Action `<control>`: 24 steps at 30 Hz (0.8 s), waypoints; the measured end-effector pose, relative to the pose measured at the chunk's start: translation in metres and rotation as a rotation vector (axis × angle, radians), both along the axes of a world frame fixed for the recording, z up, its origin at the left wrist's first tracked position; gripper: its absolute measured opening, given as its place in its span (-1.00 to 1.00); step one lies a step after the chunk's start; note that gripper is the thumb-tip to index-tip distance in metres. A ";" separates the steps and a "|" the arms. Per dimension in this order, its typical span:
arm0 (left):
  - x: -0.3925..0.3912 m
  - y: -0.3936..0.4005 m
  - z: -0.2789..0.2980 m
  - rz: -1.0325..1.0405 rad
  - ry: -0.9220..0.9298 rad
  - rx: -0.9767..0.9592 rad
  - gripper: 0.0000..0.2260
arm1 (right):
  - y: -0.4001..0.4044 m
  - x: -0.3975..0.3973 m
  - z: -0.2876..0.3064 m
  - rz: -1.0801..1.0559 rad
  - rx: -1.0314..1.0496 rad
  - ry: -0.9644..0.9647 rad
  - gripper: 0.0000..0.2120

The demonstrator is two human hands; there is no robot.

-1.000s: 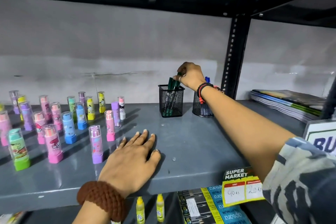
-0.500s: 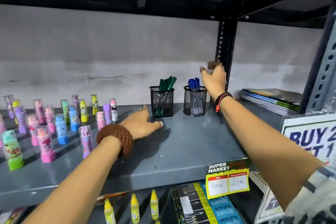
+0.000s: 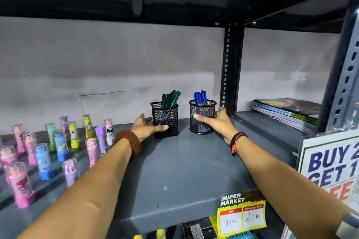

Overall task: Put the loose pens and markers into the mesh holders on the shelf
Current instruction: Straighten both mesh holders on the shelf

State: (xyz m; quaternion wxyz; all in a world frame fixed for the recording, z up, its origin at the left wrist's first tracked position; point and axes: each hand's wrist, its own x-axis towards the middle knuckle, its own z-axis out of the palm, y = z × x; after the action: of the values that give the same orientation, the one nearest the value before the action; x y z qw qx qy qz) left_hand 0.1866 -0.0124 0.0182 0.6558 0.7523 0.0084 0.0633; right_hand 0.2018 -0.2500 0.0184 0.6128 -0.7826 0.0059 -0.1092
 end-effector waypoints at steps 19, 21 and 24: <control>-0.051 -0.014 -0.005 0.001 -0.095 0.129 -0.24 | -0.003 -0.044 -0.003 -0.089 -0.208 -0.051 -0.26; -0.076 -0.020 -0.005 -0.008 -0.113 0.131 -0.33 | -0.007 -0.068 -0.003 -0.079 -0.190 -0.064 -0.29; -0.114 -0.028 -0.004 -0.029 -0.122 0.116 -0.48 | -0.015 -0.102 -0.003 -0.054 -0.177 -0.076 -0.30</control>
State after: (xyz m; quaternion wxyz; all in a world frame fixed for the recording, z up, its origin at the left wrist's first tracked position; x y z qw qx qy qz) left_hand 0.0730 -0.0404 0.0142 0.6114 0.7837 -0.0462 0.0996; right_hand 0.1003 -0.2647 0.0153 0.5381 -0.8285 -0.0060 -0.1552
